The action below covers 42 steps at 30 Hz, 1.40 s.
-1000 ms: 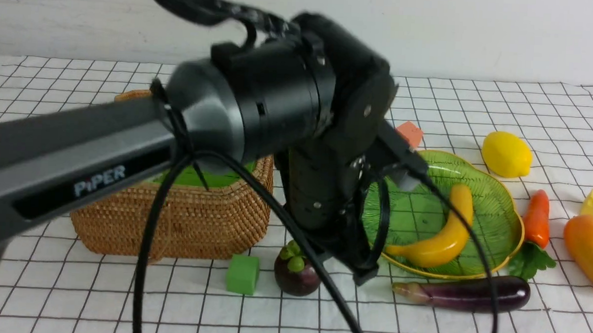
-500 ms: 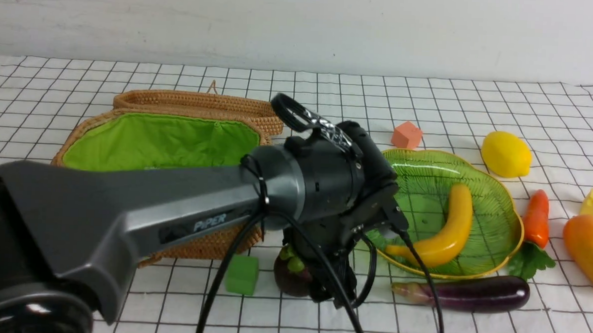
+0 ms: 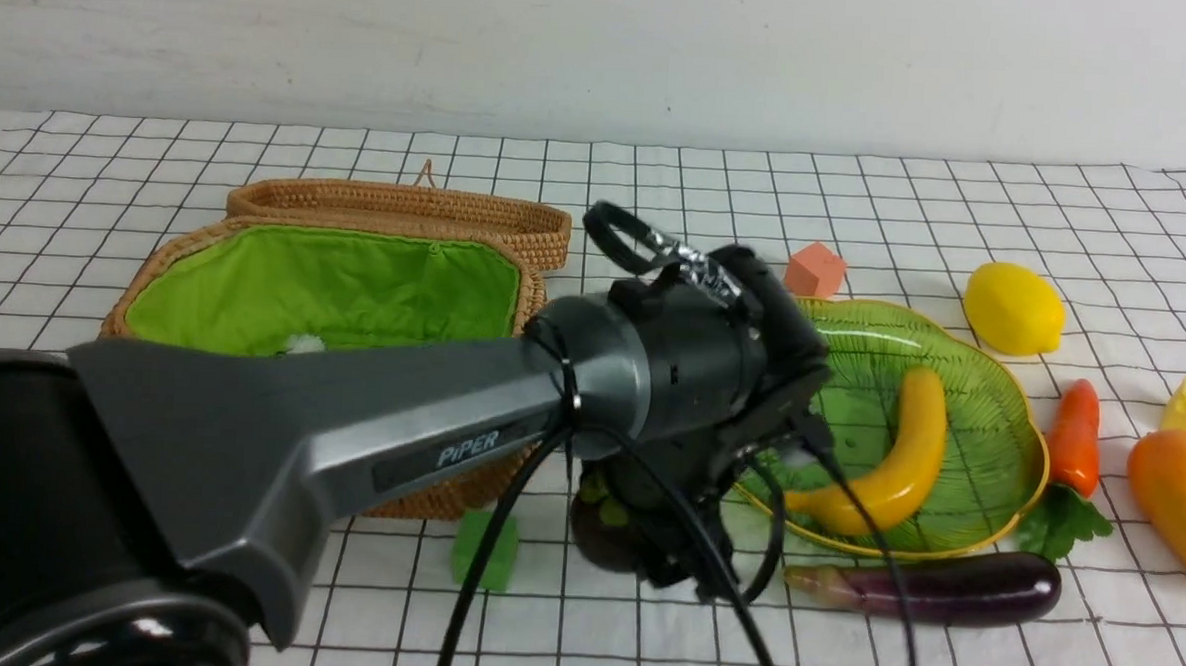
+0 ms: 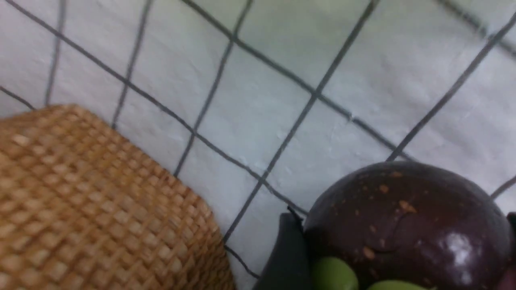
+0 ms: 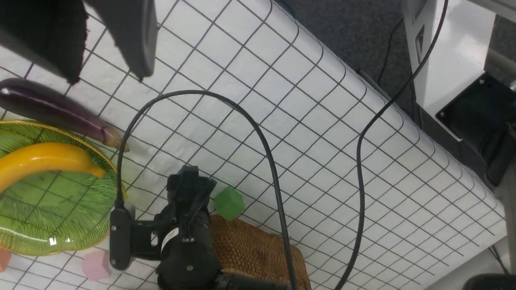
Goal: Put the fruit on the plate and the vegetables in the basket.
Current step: Grab a mangosteen with your left arm and put it on the plate on the right, then grab an eggplant with your right arm and place it in the basket on the left.
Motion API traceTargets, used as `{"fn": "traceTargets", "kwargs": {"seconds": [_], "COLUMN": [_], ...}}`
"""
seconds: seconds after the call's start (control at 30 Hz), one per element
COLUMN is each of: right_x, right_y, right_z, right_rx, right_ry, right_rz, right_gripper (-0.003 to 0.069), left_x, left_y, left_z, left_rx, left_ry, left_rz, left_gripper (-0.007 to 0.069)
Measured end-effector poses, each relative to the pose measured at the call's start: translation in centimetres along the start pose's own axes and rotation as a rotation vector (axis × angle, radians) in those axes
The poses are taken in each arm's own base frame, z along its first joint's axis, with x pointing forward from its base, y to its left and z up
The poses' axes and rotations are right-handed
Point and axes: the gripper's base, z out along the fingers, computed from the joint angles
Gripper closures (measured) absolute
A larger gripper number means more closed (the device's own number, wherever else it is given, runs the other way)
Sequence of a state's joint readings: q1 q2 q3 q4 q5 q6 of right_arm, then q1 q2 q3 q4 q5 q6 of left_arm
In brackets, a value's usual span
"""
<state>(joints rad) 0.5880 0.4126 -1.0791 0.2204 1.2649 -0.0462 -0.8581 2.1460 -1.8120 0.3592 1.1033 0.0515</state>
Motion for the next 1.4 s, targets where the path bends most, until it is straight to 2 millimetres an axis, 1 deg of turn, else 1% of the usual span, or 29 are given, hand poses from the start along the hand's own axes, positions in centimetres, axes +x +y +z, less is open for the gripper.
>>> {"fn": "traceTargets", "kwargs": {"seconds": [0.03, 0.07, 0.17, 0.23, 0.3, 0.33, 0.37, 0.4, 0.47, 0.5, 0.57, 0.67, 0.77, 0.83, 0.9, 0.93, 0.97, 1.0, 1.03, 1.07, 1.1, 1.13, 1.17, 1.23, 1.27, 1.3, 1.33, 1.37, 1.4], "right_x": [0.0, 0.0, 0.0, 0.0, 0.0, 0.0, 0.0, 0.0, 0.0, 0.0, 0.0, 0.0, -0.1, -0.4, -0.9, -1.0, -1.5, -1.5, -2.0, -2.5, -2.5, -3.2, -3.5, -4.2, -4.3, -4.5, -4.5, -4.4, -4.4], "right_y": [0.0, -0.1, -0.2, -0.2, -0.2, -0.2, -0.2, -0.2, -0.3, -0.3, -0.3, -0.4, -0.7, -0.9, -1.4, -1.4, -1.8, -1.8, -2.2, -2.6, -2.6, -3.1, -3.3, -3.9, -4.1, -4.5, -4.8, -5.1, -5.1], "right_z": [0.0, 0.0, 0.0, 0.0, 0.0, 0.0, 0.0, 0.0, 0.0, 0.0, 0.0, 0.0, 0.2, 0.7, 1.7, 1.9, 3.0, 3.2, 4.4, 5.8, 5.8, 7.9, 8.9, 11.5, 12.6, 14.2, 15.6, 16.9, 16.9], "right_rx": [0.002, 0.013, 0.022, 0.022, 0.022, 0.022, 0.024, 0.024, 0.028, 0.028, 0.029, 0.04, 0.067, 0.088, 0.114, 0.119, 0.134, 0.136, 0.151, 0.164, 0.164, 0.174, 0.176, 0.174, 0.171, 0.167, 0.165, 0.166, 0.165], "right_ry": [0.0, 0.001, 0.001, 0.001, 0.001, 0.001, 0.001, 0.001, 0.0, 0.0, 0.0, -0.001, 0.009, 0.026, 0.063, 0.072, 0.114, 0.12, 0.164, 0.207, 0.205, 0.255, 0.275, 0.324, 0.347, 0.388, 0.424, 0.465, 0.465], "right_rz": [-0.001, -0.004, -0.004, 0.006, 0.022, 0.024, 0.039, 0.038, 0.058, 0.062, 0.067, 0.068, 0.072, 0.087, 0.093, 0.093, 0.097, 0.097, 0.098, 0.099, 0.098, 0.093, 0.087, 0.058, 0.043, 0.02, 0.004, -0.01, -0.013], "right_gripper": [0.0443, 0.0443, 0.0443, 0.0443, 0.0443, 0.0443, 0.0443, 0.0443, 0.0442, 0.0441, 0.0441, 0.0441, 0.0438, 0.0437, 0.0435, 0.0435, 0.0434, 0.0434, 0.0434, 0.0434, 0.0434, 0.0434, 0.0434, 0.0434, 0.0434, 0.0434, 0.0434, 0.0434, 0.0434], "left_x": [-0.2, -1.6, -3.8, -4.9, -5.7, -5.7, -6.1, -6.2, -6.7, -6.9, -6.9, -6.9, -6.7, -6.4, -5.8, -5.8, -5.0, -4.9, -3.8, -2.5, -2.5, -0.8, 0.4, 2.7, 3.6, 4.5, 5.5, 6.8, 6.7], "left_y": [0.0, 0.4, 1.8, 2.9, 4.0, 4.0, 4.4, 4.4, 4.1, 3.7, 3.4, 3.3, 3.7, 4.0, 4.6, 4.6, 5.2, 5.2, 5.7, 6.2, 6.2, 6.6, 6.9, 7.3, 7.5, 7.6, 7.7, 7.6, 7.5], "left_z": [-0.2, -2.0, -4.3, -4.5, -3.6, -3.4, -2.2, -1.8, 0.5, 1.7, 2.5, 2.7, 1.5, 0.1, -2.2, -2.5, -5.4, -5.4, -8.3, -11.1, -11.1, -14.1, -15.9, -19.3, -20.5, -21.9, -23.3, -24.6, -24.5], "left_rx": [0.001, 0.024, 0.056, 0.07, 0.084, 0.086, 0.087, 0.087, 0.09, 0.094, 0.097, 0.097, 0.093, 0.095, 0.106, 0.106, 0.121, 0.125, 0.141, 0.156, 0.156, 0.169, 0.173, 0.174, 0.174, 0.174, 0.176, 0.188, 0.194], "left_ry": [-0.011, -0.11, -0.317, -0.438, -0.525, -0.53, -0.563, -0.569, -0.58, -0.576, -0.567, -0.563, -0.562, -0.552, -0.541, -0.547, -0.543, -0.534, -0.527, -0.506, -0.506, -0.478, -0.462, -0.439, -0.439, -0.452, -0.472, -0.493, -0.488], "left_rz": [-0.003, -0.042, -0.118, -0.17, -0.221, -0.225, -0.245, -0.247, -0.253, -0.251, -0.248, -0.245, -0.245, -0.25, -0.263, -0.265, -0.282, -0.283, -0.308, -0.346, -0.346, -0.395, -0.423, -0.458, -0.469, -0.478, -0.485, -0.492, -0.491], "left_gripper": [0.0036, 0.0036, 0.0036, 0.0036, 0.0036, 0.0036, 0.0036, 0.0036, 0.0036, 0.002, -0.0016, -0.0047, -0.0048, -0.0044, -0.0033, -0.0031, -0.0003, -0.0003, 0.0038, 0.0112, 0.0112, 0.0215, 0.0293, 0.0449, 0.0534, 0.0594, 0.063, 0.0638, 0.0638]}}
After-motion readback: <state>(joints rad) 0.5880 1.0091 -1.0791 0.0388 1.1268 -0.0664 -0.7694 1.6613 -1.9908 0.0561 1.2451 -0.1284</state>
